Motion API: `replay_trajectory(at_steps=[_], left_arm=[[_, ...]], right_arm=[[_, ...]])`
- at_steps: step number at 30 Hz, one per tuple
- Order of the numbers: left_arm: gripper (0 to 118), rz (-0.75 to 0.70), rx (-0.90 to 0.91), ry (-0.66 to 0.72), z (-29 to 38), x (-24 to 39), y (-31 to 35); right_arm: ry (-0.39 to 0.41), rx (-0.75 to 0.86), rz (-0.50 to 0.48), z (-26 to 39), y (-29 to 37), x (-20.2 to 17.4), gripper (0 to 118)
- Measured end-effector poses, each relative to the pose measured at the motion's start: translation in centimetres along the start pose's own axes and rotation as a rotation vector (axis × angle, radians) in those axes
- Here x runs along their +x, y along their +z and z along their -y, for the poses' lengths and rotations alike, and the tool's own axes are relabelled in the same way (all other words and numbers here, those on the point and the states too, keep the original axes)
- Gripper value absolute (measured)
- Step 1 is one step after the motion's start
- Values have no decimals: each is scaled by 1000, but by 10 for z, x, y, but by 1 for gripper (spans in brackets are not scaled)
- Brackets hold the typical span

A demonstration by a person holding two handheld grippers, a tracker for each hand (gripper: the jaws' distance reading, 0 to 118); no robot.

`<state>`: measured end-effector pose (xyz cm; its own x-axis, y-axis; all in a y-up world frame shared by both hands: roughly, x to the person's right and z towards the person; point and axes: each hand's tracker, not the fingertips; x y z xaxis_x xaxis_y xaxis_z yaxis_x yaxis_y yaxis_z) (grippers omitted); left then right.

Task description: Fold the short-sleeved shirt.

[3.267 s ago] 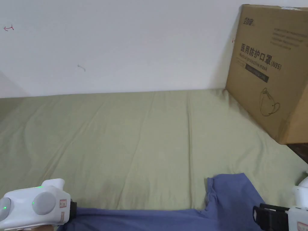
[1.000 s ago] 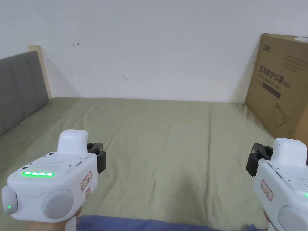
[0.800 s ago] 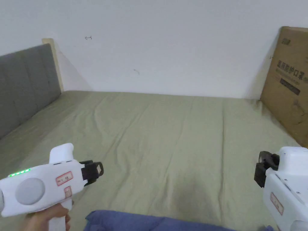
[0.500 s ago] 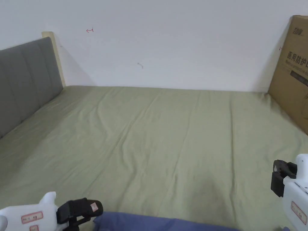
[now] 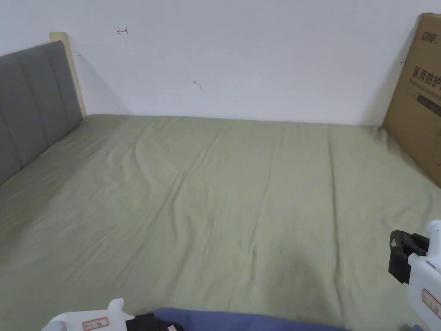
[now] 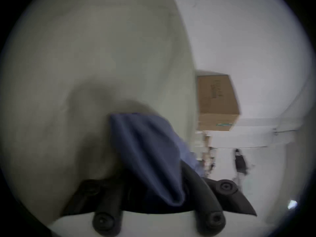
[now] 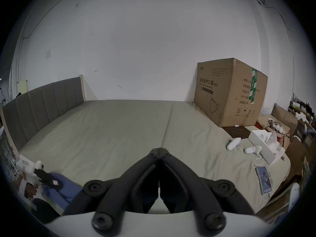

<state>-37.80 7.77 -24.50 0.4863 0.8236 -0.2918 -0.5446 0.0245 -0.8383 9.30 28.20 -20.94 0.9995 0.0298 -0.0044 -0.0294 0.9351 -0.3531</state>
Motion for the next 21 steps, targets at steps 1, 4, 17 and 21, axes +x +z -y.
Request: replay_trajectory(at_steps=[1,4,17,21], left_arm=[[7,123,21,-1,0,0,5],[7,140,62,14,-7,3,31],[7,-248,255,-273,-15,61,159],[6,-203,209,-407,18,119,112]], right_arm=[[1,-1,1,0,1,-1,0],[8,6,5,-4,5,2,0],[-69,39,11,-11,7,6,0],[-74,41,-18,-10,9,-3,0]])
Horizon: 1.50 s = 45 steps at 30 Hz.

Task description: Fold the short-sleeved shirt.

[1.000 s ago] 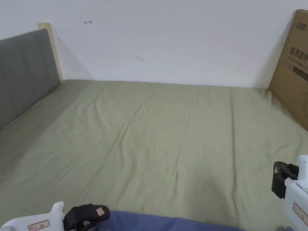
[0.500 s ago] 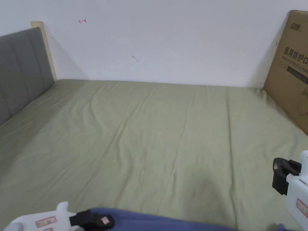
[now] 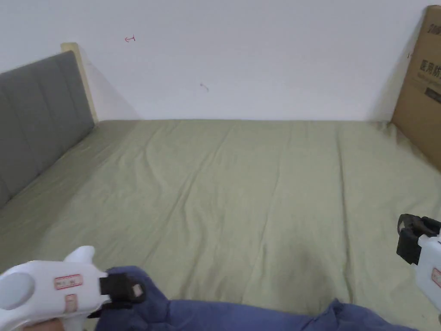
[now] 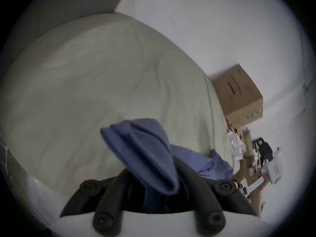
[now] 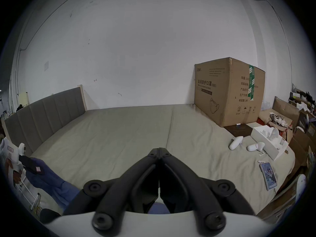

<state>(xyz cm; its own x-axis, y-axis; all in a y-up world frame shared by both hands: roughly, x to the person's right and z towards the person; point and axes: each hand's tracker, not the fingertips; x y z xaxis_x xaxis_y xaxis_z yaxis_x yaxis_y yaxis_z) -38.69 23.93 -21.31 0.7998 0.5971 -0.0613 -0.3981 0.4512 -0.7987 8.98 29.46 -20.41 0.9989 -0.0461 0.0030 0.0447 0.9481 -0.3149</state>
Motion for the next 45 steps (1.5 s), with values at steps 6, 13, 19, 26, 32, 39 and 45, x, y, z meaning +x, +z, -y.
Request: replay_trajectory(at_steps=[6,13,19,26,32,39,45], left_arm=[[7,-60,-196,-184,39,79,-99],[118,144,-244,-32,74,108,-150],[91,92,55,-170,62,110,-100],[4,-192,18,-517,107,110,-115],[4,-116,-72,-535,163,134,-161],[4,44,-16,-383,119,111,-121],[115,65,56,-54,55,19,-67]], right_arm=[[14,20,-21,0,13,0,0],[19,36,-16,3,24,20,0],[-25,29,11,8,26,44,0],[-91,4,15,19,22,57,0],[-86,-17,10,25,25,56,0],[-81,-7,15,20,27,55,0],[-74,-11,3,19,24,47,0]])
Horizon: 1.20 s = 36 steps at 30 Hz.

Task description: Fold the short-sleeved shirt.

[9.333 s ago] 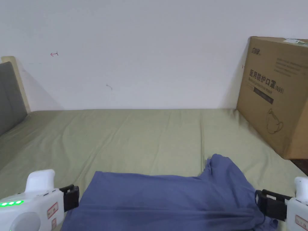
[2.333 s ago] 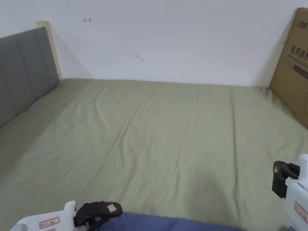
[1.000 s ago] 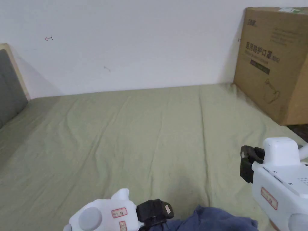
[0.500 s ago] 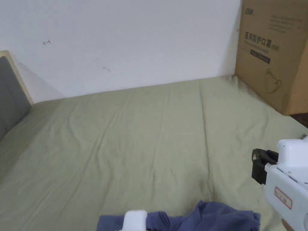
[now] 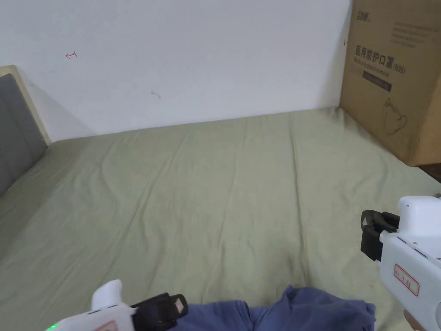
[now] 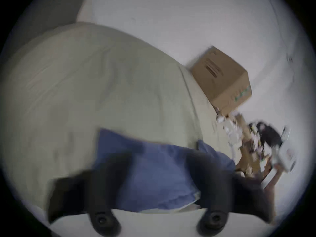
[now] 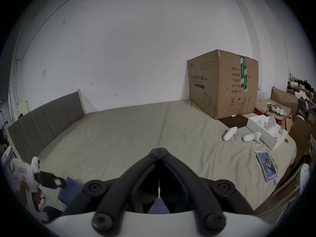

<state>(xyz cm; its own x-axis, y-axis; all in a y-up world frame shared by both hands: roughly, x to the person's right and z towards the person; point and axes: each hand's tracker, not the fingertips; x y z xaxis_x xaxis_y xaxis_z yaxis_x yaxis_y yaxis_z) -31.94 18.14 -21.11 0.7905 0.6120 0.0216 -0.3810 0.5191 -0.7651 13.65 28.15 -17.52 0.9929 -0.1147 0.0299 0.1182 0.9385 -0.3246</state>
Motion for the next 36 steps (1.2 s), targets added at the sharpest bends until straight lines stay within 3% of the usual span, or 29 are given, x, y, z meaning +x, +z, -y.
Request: replay_trajectory(at_steps=[2,5,8,11,12,13,14,15,17,19,24,30,33,36], left_arm=[[115,37,50,71,-9,-31,19],[116,36,-24,228,-12,-64,30],[115,152,-122,367,4,-87,-17],[109,258,-92,388,15,-79,-27],[91,291,-101,410,16,-76,-34],[53,329,-101,466,19,-74,-43],[23,351,-115,532,22,-72,-48],[12,287,-159,577,28,-70,-58],[12,161,-127,587,41,-71,-66],[11,300,-85,623,39,-78,-55],[11,200,-32,515,15,-98,-1],[11,-98,100,370,-25,-110,65],[11,-116,98,267,-33,-78,71],[11,-83,76,109,-28,-7,59]], right_arm=[[-1,-6,-2,2,-2,-4,0],[1,-20,-10,5,-7,-8,0],[-13,-41,-27,7,-9,-12,0],[-11,-49,-26,8,-10,-15,0],[-11,-52,-24,8,-10,-15,0],[-12,-53,-22,7,-11,-16,0],[-15,-54,-20,6,-11,-17,0],[-20,-53,-19,5,-11,-18,0],[-27,-50,-18,3,-9,-19,0],[-18,-46,-18,1,-6,-20,0],[-5,-37,-17,-4,-7,-18,0],[-10,-31,-41,-5,-10,-24,0],[-9,-33,-65,-3,-11,-27,0],[-20,-38,-89,-2,-11,-26,0]])
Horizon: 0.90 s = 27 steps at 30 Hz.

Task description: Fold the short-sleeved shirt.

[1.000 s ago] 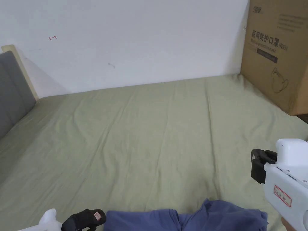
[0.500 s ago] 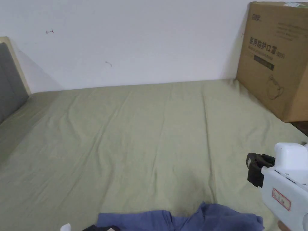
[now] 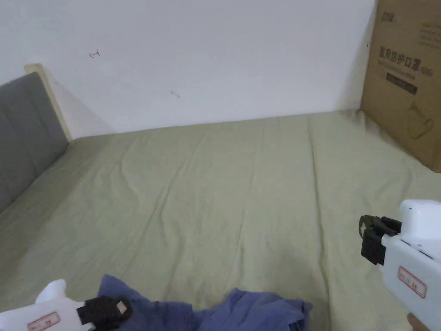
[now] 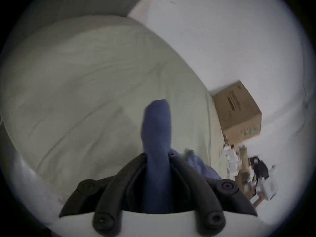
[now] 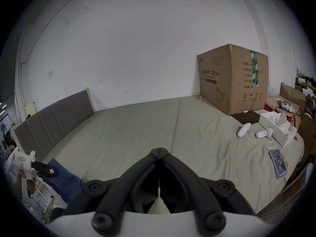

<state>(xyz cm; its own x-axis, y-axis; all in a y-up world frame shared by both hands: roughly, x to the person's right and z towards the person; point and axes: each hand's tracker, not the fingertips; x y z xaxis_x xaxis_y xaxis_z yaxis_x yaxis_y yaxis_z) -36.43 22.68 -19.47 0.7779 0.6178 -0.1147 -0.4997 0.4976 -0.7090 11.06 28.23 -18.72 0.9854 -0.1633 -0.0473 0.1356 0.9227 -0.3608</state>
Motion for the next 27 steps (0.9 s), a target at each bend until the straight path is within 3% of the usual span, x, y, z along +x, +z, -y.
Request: replay_trajectory(at_steps=[4,8,11,12,13,14,15,17,19,21,22,23,24,25,27], left_arm=[[11,-3,-72,-217,25,84,-36],[11,25,-177,-313,71,141,-92],[15,72,-291,-304,109,163,-125],[28,102,-315,-307,117,165,-132],[57,145,-335,-296,122,166,-138],[106,212,-354,-266,125,167,-139],[118,265,-368,-230,126,169,-138],[110,298,-287,-188,123,171,-124],[110,266,-189,-248,103,171,-109],[99,206,-82,-333,95,169,-92],[81,175,-46,-385,96,167,-87],[41,160,-19,-437,98,166,-83],[15,125,-5,-497,102,165,-80],[8,100,-4,-542,108,164,-79],[8,152,-66,-550,120,155,-85]], right_arm=[[-3,10,-3,2,8,7,0],[-14,16,9,6,19,23,0],[-32,16,30,7,28,39,0],[-49,21,35,7,31,45,0],[-55,28,45,7,34,50,0],[-57,29,50,6,36,54,0],[-63,30,55,5,38,59,0],[-71,29,63,4,40,66,0],[-77,29,70,5,39,69,0],[-84,29,69,6,38,69,0],[-88,29,67,7,38,68,0],[-91,28,62,8,37,67,0],[-97,25,55,9,35,65,0],[-101,19,46,10,34,62,0],[-100,13,28,14,31,55,0]])
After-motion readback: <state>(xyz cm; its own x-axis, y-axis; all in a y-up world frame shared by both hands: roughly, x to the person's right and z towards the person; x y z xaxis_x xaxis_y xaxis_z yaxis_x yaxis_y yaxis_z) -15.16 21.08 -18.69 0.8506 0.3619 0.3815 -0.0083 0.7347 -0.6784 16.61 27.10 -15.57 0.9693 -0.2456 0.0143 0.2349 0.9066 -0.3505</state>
